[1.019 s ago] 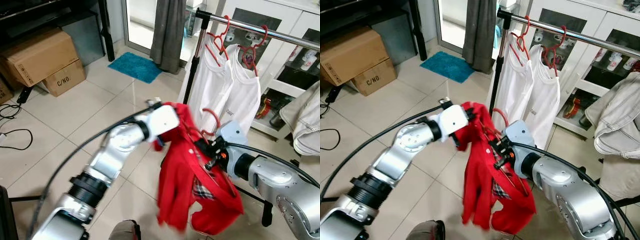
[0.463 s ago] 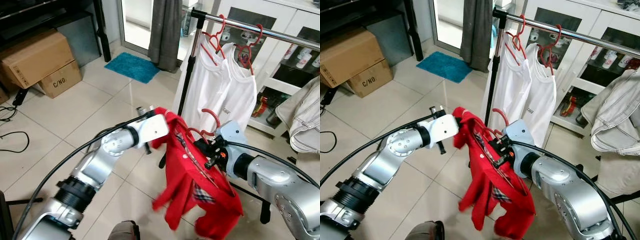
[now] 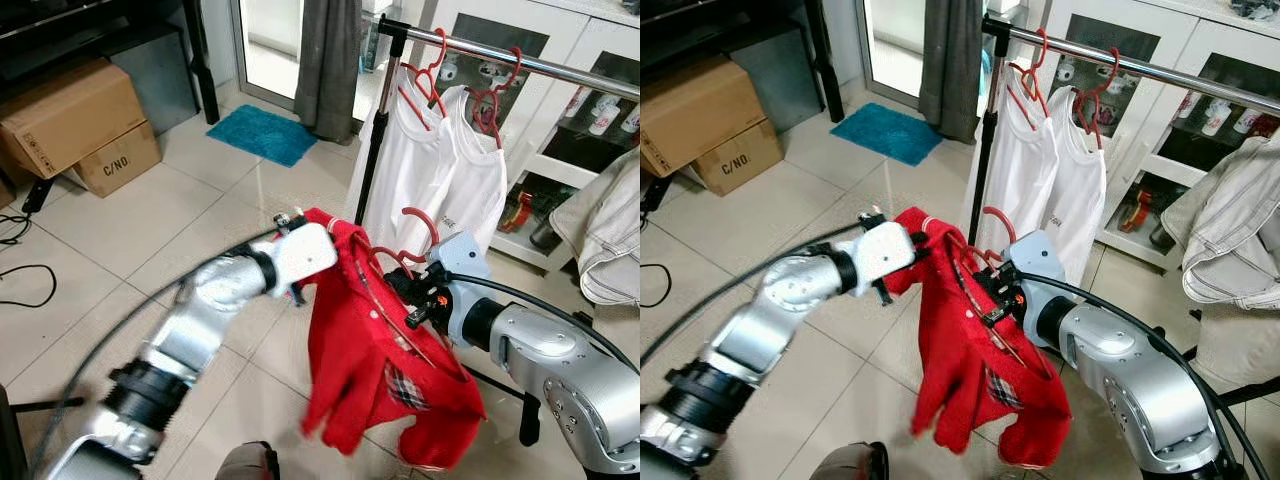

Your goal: Hang hanger

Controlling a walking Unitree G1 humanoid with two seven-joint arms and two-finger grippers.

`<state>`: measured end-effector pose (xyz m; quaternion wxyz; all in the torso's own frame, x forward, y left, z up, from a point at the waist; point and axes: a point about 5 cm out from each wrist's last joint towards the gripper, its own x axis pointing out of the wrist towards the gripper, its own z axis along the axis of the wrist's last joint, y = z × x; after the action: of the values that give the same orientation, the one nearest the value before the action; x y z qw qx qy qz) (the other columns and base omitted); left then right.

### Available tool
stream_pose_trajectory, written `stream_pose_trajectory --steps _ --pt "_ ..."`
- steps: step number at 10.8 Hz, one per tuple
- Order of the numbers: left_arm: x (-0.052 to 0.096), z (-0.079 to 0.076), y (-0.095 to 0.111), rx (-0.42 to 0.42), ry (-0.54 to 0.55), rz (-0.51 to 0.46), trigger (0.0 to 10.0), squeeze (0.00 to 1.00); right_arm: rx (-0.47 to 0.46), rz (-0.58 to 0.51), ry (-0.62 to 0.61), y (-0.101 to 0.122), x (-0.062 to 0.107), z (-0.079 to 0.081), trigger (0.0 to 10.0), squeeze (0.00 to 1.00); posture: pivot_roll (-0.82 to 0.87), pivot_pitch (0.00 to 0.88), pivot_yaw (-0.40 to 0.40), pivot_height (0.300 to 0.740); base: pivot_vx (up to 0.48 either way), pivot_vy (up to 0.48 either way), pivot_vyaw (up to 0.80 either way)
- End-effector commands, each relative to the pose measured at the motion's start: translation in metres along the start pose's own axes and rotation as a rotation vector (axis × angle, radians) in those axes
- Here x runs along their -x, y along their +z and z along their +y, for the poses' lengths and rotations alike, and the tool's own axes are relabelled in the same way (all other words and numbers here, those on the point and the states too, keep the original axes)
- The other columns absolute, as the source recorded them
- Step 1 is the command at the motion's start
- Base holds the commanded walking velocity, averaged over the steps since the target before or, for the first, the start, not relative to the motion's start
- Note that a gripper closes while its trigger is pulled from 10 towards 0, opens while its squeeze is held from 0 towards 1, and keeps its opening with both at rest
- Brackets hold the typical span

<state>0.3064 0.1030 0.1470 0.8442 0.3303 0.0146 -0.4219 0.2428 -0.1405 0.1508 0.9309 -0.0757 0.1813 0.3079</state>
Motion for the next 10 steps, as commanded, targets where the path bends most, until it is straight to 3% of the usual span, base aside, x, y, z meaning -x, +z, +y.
stream_pose_trajectory --steps 1,3,5,7,8,9,10 --pt "0.007 0.004 0.0 0.024 -0.006 -0.009 10.0 1.0 0.023 -0.031 -0.028 0.006 0.003 -0.007 10.0 0.0 0.03 0.057 -0.021 0.74 0.0 0.0 0.0" --pt "0.035 0.031 0.007 0.118 -0.074 -0.109 10.0 1.0 0.056 -0.042 -0.004 0.009 0.003 -0.01 10.0 0.0 0.04 0.035 -0.024 0.74 0.0 0.0 0.0" --pt "0.04 0.053 0.025 0.127 -0.213 -0.222 10.0 1.0 0.118 -0.053 0.081 0.016 0.003 -0.009 10.0 0.0 0.04 0.024 -0.039 0.74 0.0 0.0 0.0" --pt "0.043 0.062 0.038 0.213 -0.436 -0.32 10.0 1.0 0.191 -0.046 0.163 0.025 0.004 -0.005 10.0 0.0 0.04 0.023 -0.04 0.74 0.0 0.0 0.0" --pt "0.044 0.062 0.037 0.145 -0.539 -0.303 10.0 1.0 0.221 -0.047 0.202 0.031 0.006 -0.003 10.0 0.0 0.04 0.023 -0.035 0.74 0.0 0.0 0.0" --pt "0.047 0.062 0.036 0.116 -0.7 -0.278 10.0 0.42 0.253 -0.074 0.264 0.042 0.01 0.003 10.0 0.0 0.03 0.025 -0.026 0.74 0.0 0.0 0.0" --pt "0.047 0.063 0.035 0.076 -0.75 -0.256 10.0 0.0 0.269 -0.088 0.302 0.046 0.013 0.007 10.0 0.0 0.03 0.026 -0.023 0.74 0.0 0.0 0.0"
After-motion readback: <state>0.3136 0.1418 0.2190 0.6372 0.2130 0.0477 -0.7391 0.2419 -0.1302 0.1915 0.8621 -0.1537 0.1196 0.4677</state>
